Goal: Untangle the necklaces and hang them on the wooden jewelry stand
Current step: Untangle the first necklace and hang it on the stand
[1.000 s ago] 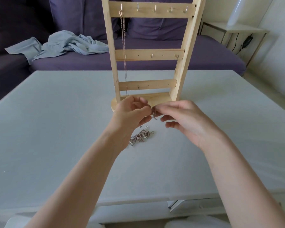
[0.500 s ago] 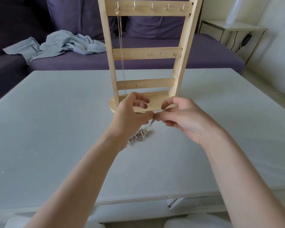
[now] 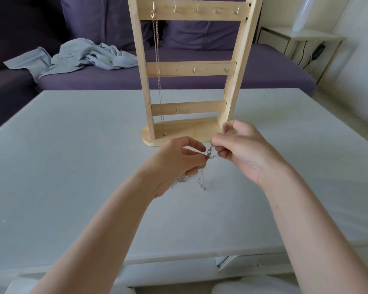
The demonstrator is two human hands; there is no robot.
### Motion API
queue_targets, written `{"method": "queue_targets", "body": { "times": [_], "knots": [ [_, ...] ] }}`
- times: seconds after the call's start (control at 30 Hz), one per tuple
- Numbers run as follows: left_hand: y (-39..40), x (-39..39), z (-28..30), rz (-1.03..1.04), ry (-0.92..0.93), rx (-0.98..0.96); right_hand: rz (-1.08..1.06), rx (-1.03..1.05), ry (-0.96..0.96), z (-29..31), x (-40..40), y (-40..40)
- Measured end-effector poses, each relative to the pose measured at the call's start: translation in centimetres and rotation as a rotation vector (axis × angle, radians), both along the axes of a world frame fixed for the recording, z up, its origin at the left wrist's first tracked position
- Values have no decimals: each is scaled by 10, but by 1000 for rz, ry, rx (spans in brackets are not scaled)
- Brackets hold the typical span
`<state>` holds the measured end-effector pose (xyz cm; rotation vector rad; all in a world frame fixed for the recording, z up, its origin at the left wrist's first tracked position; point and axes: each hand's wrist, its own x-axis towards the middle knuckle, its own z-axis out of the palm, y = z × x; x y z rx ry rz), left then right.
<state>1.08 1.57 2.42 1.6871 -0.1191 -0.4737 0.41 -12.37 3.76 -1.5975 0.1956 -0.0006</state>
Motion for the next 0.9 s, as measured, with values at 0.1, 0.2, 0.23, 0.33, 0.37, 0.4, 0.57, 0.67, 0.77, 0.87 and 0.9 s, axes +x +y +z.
{"method": "queue_targets", "body": {
  "times": [0.1,0.2,0.23,0.33,0.37,0.4,0.57,0.67,0.77,0.87,0.9],
  "knots": [
    [5,2,2,35,23,-51,29,-7,-34,1,-1,-1],
    [7,3,2,92,9,-57,59,36,-26,2,-1,-1],
    [7,3,2,98,-2,-48,61,63,-22,2,-1,0],
    [4,2,1,76,-14,-45,43,100,-25,2,-1,-1],
    [4,2,1,51,-9,-45,36,97,-28,2,-1,-1],
    [3,1,1,19,-2,-43,28,94,-33,2,-2,-1],
    [2,-1,1,-16,28,-59,-7,94,-72,4,-2,-2],
    [3,0,0,16,48,-111,-35,180,-94,6,-2,-2],
    [5,2,0,50,67,-178,-49,335,-77,10,-1,-3],
    [5,3,2,89,104,-259,18,527,-44,11,-1,0],
    [5,3,3,97,116,-275,53,589,-33,11,-2,3]
  ]
}}
